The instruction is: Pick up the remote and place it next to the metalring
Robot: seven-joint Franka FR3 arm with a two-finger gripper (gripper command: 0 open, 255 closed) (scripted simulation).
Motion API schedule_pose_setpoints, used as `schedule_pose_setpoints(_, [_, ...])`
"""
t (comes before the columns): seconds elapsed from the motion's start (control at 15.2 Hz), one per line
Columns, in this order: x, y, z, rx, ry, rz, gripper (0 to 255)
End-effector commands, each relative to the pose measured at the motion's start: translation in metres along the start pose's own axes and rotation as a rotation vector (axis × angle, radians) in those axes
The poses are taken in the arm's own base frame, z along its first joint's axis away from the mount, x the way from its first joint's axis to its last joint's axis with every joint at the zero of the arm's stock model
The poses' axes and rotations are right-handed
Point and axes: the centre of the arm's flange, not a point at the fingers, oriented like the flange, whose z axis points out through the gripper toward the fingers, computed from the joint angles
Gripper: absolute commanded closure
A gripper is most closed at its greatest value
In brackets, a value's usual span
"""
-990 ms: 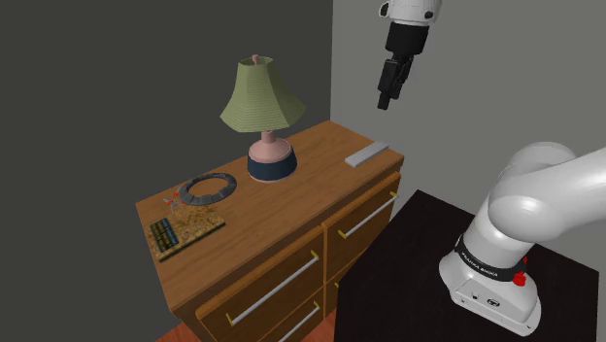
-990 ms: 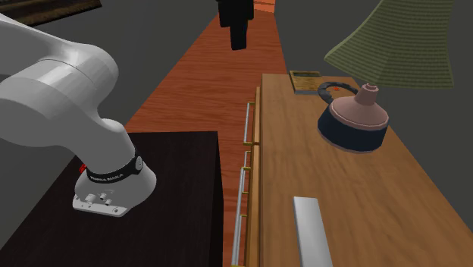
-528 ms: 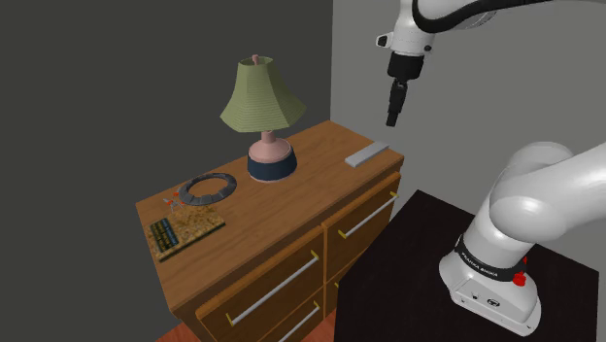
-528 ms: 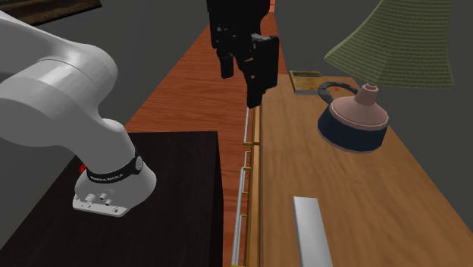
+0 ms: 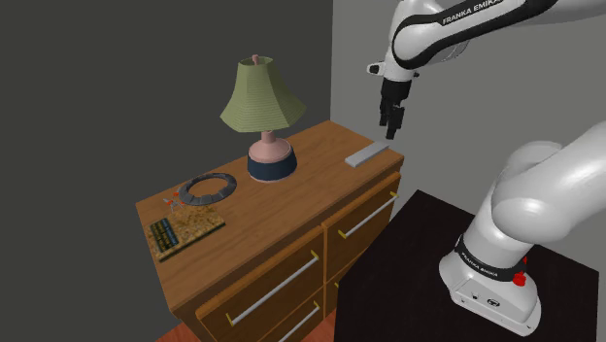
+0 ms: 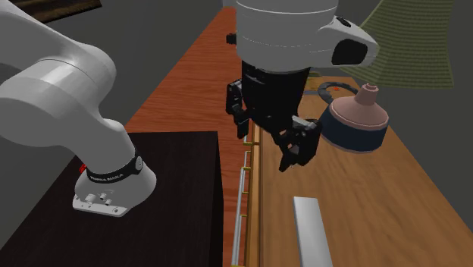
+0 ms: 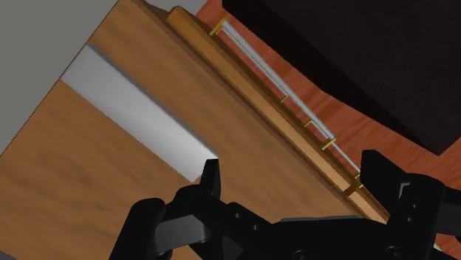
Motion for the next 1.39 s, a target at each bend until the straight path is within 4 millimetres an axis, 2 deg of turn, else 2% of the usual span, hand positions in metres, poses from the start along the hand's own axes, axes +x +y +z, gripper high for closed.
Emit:
schedule_pose_setpoints(0.0, [-0.001,0.019,0.017,-0.004,-0.009,-0.077,0])
schedule_pose_setpoints(0.4, [0.003,0.076,0.071,-0.010,-0.037,-0.288,0])
schedule_pose_setpoints(0.86, [0.020,0.140,0.133,-0.018,-0.068,-0.534,0])
schedule_pose_setpoints(0.92, [0.020,0.140,0.133,-0.018,-0.068,-0.535,0])
schedule_pose_setpoints(1.32, [0.019,0.142,0.165,-0.018,-0.068,-0.535,0])
